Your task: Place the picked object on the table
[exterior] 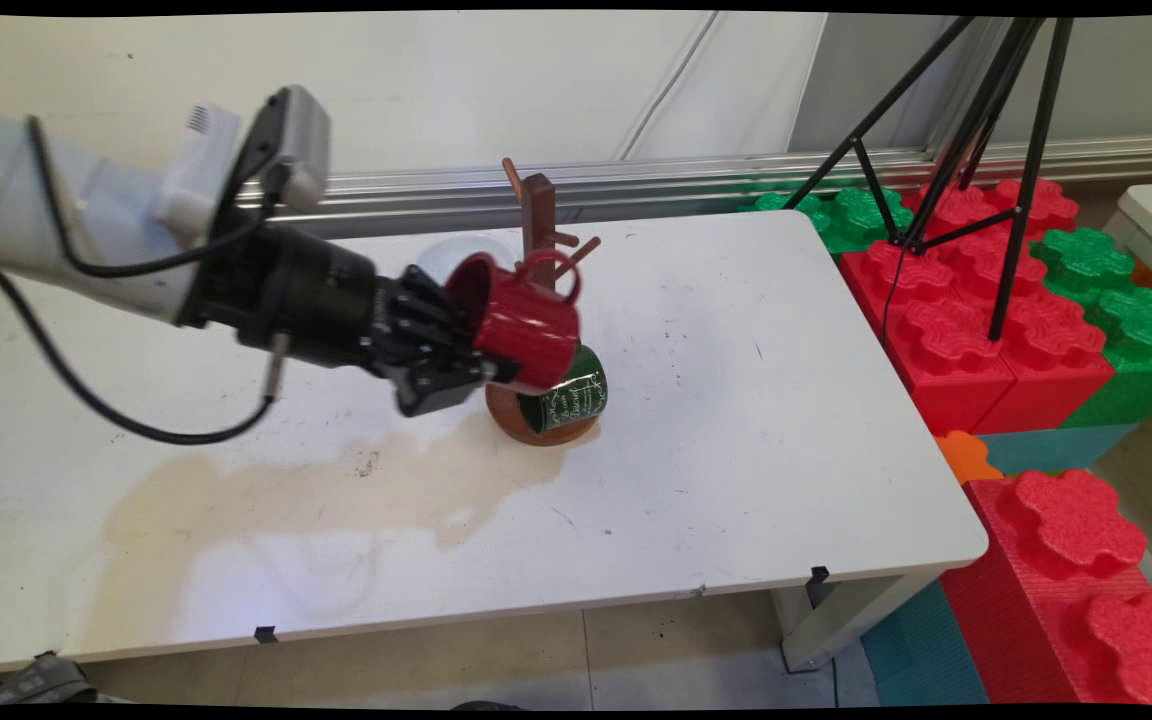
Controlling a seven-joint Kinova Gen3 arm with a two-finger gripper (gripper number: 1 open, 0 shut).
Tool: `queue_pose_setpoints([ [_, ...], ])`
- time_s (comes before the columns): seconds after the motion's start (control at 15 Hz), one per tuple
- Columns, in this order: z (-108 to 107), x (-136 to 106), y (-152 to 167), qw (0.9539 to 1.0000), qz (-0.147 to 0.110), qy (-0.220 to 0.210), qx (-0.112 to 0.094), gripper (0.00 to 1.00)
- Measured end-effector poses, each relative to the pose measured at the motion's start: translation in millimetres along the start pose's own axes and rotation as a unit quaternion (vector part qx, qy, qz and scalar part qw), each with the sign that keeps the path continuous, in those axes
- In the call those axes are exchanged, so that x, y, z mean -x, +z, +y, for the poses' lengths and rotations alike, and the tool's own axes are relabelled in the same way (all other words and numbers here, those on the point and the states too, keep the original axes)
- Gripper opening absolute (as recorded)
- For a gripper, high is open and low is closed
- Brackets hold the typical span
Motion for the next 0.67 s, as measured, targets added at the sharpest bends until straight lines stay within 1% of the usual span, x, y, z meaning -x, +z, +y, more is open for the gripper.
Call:
queue_pose_setpoints([
  [0.2,-2,7,-19,0.9996,-0.025,0.010,0.007,0.00],
  [0.4,-4,16,-41,0.9982,-0.055,0.022,0.011,0.00],
  [0.53,-6,22,-56,0.9963,-0.079,0.033,0.011,0.00],
  [0.67,-13,29,-72,0.9929,-0.107,0.051,0.006,0.00],
])
